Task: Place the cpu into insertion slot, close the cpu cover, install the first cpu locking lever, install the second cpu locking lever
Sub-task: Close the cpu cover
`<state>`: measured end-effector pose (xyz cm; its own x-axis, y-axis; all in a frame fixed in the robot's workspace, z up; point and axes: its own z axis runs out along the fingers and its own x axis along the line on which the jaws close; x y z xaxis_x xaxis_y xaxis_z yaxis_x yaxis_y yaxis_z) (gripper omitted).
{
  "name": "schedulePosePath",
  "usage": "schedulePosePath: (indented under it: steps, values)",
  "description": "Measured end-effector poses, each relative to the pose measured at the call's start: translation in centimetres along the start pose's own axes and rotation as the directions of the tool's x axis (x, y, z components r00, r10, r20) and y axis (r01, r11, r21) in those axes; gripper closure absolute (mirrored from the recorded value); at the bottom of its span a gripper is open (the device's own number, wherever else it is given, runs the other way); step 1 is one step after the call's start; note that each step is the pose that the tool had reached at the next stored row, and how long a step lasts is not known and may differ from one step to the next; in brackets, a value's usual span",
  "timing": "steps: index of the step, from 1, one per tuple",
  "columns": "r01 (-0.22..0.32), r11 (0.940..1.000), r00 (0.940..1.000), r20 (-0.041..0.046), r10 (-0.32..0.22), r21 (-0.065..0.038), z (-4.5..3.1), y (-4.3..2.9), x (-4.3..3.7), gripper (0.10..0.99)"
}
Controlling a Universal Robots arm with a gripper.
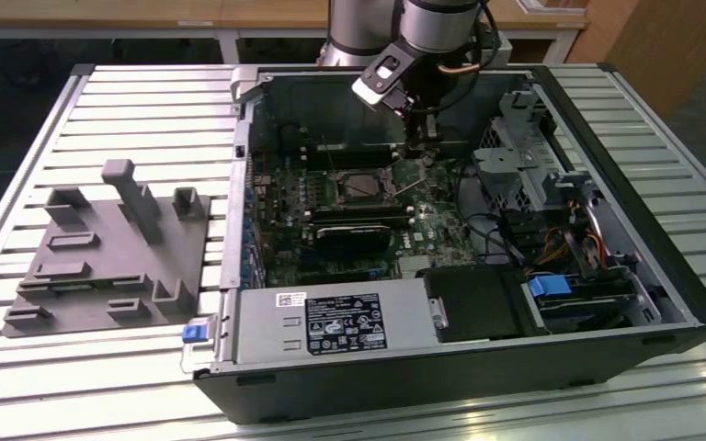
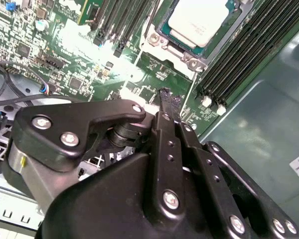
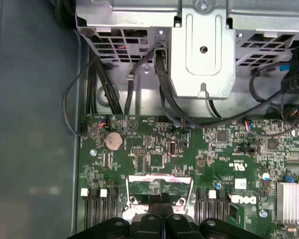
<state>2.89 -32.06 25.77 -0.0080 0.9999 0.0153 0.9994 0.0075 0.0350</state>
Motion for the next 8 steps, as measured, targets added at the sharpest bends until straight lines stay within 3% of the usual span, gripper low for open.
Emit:
schedulePosePath:
  steps: [8]
  values:
    - [0.000, 1.0000, 1.0000, 0.0000, 0.000, 0.000, 0.27, 1.03, 0.11, 0.976]
